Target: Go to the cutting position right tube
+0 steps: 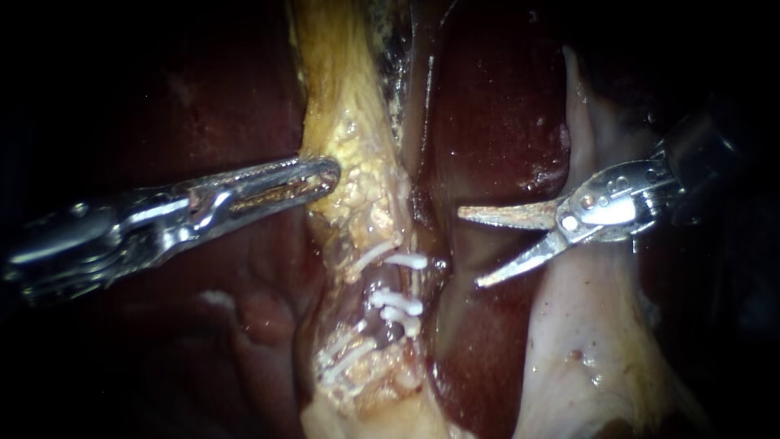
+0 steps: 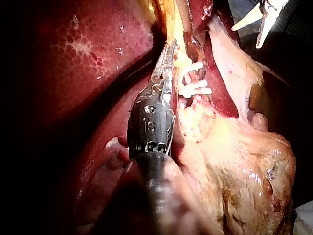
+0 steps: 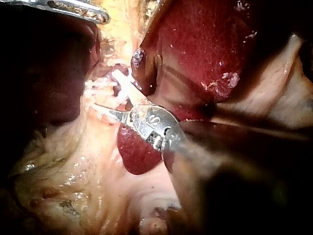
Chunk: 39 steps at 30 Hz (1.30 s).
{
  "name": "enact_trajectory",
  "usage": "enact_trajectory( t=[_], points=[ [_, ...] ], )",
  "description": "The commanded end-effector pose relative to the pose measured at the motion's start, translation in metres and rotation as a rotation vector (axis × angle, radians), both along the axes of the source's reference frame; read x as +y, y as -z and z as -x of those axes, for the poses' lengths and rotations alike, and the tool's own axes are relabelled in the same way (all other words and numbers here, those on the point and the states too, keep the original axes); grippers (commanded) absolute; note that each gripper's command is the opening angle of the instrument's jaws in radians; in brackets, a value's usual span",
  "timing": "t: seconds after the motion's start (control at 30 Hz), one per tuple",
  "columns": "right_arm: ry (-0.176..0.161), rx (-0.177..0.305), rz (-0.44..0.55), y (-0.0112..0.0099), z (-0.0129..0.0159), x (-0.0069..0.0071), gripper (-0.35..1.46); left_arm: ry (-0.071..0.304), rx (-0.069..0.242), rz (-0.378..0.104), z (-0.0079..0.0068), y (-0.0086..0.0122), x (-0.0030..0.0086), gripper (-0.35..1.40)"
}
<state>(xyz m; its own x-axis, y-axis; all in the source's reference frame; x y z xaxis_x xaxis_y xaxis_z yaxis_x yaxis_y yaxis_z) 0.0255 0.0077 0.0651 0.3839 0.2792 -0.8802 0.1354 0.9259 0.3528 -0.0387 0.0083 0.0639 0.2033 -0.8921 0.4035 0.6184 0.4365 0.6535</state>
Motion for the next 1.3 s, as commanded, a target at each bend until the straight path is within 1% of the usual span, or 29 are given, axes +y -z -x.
enact_trajectory(
  t=[0.03,0.17,0.23,0.3,0.37,0.4,0.43,0.53,0.6,0.67,0.77,0.87,0.9,0.97,1.07,1.3],
  points=[
    [0.0,0.0,-0.001,0.0001,0.0,0.0,1.43,0.0,0.0,0.0,0.0,0.0001,0.0,-0.35],
    [-0.002,-0.001,0.001,0.0,0.0,-0.0001,1.43,-0.001,0.0,0.0,-0.0001,0.0003,-0.0001,-0.35],
    [0.006,0.004,-0.006,-0.0002,-0.0001,-0.0004,1.43,-0.002,-0.001,-0.001,-0.0004,0.0008,-0.0003,-0.35],
    [0.003,0.006,-0.051,-0.0007,-0.0002,-0.0011,1.43,-0.005,-0.003,-0.005,-0.0009,0.0017,-0.0002,-0.35],
    [0.015,-0.003,-0.102,-0.0015,-0.0006,-0.002,1.43,-0.008,-0.006,-0.01,-0.0016,0.0027,-0.0001,-0.35],
    [0.021,-0.008,-0.124,-0.0019,-0.0008,-0.0025,1.43,-0.005,-0.002,-0.01,-0.0022,0.0034,0.0001,-0.35],
    [0.029,-0.018,-0.139,-0.0023,-0.0011,-0.003,1.43,-0.001,0.002,-0.01,-0.0026,0.004,0.0003,-0.35],
    [0.063,-0.048,-0.215,-0.0039,-0.0023,-0.0049,1.41,0.018,-0.005,0.0,-0.0043,0.006,0.0011,-0.35],
    [0.078,-0.068,-0.258,-0.0048,-0.0029,-0.0059,1.4,0.031,-0.009,0.005,-0.0054,0.0075,0.0016,-0.35],
    [0.086,-0.099,-0.314,-0.0059,-0.0035,-0.0068,1.38,0.043,-0.009,0.009,-0.0062,0.0088,0.002,-0.35],
    [0.096,-0.129,-0.365,-0.0072,-0.0043,-0.0076,1.35,0.061,-0.02,0.014,-0.0072,0.0111,0.0025,-0.35],
    [0.095,-0.156,-0.414,-0.0084,-0.0048,-0.0078,1.35,0.073,-0.027,0.016,-0.0076,0.0129,0.0028,-0.35],
    [0.093,-0.159,-0.423,-0.0087,-0.0049,-0.0078,1.35,0.079,-0.03,0.011,-0.0077,0.0133,0.0028,-0.35],
    [0.087,-0.175,-0.441,-0.0092,-0.005,-0.0077,1.35,0.08,-0.032,0.017,-0.0077,0.0139,0.0028,-0.35],
    [0.081,-0.201,-0.47,-0.0098,-0.0052,-0.0074,1.31,0.08,-0.032,0.017,-0.0077,0.0139,0.0027,-0.35],
    [0.073,-0.224,-0.52,-0.0112,-0.0061,-0.0067,1.28,0.079,-0.032,0.018,-0.0078,0.0138,0.0027,-0.35]
  ],
)
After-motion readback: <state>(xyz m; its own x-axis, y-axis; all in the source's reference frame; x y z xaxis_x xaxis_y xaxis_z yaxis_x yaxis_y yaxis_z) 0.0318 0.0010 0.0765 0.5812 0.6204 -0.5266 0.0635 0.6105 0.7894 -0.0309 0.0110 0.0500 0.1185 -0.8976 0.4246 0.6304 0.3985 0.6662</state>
